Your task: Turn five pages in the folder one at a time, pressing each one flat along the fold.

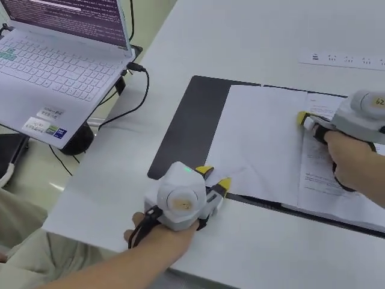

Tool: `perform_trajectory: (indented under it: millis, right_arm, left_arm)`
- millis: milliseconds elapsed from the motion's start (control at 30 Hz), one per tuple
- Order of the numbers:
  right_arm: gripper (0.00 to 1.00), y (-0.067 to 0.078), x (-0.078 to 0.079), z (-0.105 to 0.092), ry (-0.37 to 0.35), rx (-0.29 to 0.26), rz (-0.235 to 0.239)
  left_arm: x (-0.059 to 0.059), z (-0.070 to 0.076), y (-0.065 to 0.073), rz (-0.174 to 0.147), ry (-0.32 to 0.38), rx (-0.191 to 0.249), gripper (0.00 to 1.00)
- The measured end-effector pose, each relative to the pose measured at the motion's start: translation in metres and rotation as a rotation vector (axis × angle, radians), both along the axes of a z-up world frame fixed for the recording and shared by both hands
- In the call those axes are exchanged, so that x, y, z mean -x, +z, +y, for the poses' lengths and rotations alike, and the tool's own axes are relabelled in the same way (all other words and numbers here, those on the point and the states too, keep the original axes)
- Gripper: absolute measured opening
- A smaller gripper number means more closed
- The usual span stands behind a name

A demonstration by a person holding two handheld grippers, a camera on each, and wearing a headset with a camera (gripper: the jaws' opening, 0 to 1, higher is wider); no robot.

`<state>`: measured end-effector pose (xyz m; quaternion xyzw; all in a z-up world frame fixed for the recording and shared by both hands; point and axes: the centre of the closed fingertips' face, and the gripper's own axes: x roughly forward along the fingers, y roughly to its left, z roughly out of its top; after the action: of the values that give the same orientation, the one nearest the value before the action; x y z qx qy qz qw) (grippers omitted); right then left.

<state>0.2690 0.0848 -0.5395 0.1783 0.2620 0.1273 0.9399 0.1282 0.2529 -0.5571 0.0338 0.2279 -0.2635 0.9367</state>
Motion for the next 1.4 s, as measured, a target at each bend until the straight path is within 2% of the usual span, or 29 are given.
perform_trajectory:
  millis: [233, 1400]
  right_arm:
    - [0.0, 0.003, 0.017, 0.001, -0.012, -0.02, 0.005]
    - [0.0, 0.003, 0.104, 0.024, 0.049, -0.121, 0.058]
  left_arm:
    - [0.0, -0.001, 0.001, -0.006, -0.004, -0.004, 0.22]
    - [0.001, 0.0, 0.002, -0.009, -0.002, 0.002, 0.22]
